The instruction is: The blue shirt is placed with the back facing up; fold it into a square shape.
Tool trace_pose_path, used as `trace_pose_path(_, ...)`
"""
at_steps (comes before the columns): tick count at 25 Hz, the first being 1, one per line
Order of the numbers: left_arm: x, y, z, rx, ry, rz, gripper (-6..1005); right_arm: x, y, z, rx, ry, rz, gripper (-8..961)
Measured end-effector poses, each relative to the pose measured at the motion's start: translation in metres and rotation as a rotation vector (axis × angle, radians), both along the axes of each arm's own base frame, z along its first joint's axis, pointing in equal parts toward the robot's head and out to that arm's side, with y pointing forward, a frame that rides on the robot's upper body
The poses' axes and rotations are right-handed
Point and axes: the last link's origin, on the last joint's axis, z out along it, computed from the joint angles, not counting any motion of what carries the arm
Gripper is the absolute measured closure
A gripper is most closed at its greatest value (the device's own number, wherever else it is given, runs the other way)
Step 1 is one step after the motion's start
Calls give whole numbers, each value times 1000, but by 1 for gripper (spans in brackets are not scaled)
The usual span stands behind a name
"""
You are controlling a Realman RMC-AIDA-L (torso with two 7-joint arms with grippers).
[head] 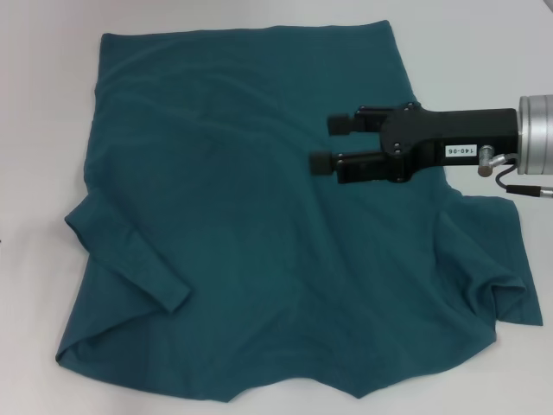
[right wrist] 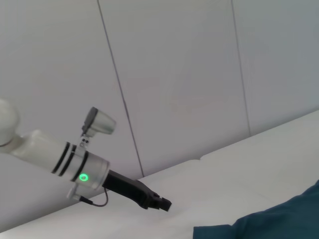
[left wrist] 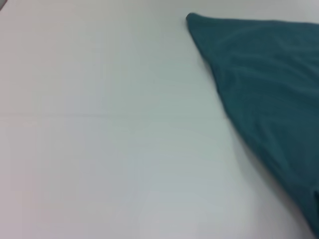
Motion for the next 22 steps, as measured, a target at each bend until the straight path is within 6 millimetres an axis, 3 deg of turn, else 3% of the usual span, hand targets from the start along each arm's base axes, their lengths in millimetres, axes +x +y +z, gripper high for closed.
trace_pose_path(6, -4, 9, -26, -56, 21, 3, 967, -4, 0, -4, -16, -5, 12, 87)
trace_pose_path(16, 19, 20, -51, -120, 20, -57, 974, -3, -1, -2, -10, 7, 9, 87)
trace_pose_path(22, 21, 23, -55, -125, 29, -64, 976, -3, -1, -2, -10, 7, 7, 87)
